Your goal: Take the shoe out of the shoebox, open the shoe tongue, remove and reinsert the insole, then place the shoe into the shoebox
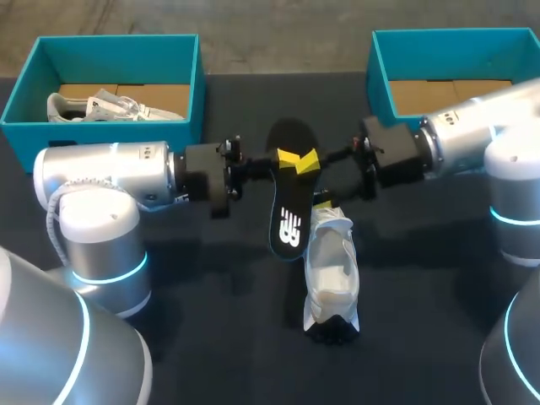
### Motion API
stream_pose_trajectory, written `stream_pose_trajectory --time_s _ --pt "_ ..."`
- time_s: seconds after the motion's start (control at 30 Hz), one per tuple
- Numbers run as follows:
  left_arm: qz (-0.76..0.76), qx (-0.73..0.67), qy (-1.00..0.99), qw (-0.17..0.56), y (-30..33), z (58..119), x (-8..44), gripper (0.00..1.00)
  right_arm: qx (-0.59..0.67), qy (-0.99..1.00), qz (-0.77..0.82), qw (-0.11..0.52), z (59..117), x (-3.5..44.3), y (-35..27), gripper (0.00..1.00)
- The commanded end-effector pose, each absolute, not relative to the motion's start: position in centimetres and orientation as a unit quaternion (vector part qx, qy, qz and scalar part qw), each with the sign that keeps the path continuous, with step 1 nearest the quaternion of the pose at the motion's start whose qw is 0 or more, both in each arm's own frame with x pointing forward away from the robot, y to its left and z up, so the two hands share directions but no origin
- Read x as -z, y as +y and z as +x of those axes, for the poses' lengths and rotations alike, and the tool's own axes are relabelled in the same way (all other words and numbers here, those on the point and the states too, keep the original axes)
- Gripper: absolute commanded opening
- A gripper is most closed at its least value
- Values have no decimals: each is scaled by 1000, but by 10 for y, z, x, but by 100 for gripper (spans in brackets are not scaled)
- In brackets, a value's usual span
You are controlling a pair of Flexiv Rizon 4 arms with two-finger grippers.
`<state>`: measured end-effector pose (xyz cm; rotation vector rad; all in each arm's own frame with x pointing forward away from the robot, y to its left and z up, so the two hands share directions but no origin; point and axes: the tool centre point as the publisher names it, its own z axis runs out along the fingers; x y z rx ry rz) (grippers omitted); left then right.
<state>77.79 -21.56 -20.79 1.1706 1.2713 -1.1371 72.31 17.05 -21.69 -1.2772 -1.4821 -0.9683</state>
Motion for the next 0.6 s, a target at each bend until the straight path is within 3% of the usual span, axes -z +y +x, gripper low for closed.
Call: stream_pose_trajectory --time_s 0.03,0.3,0.6 --pt "499 474 536 489 -194 765 203 0 381 -608 -526 456 718 219 145 100" --pt "512 485 546 452 -174 736 203 0 366 -613 -558 422 705 229 110 100" --pt "518 475 565 432 -167 717 203 0 348 -615 -562 430 698 234 98 100"
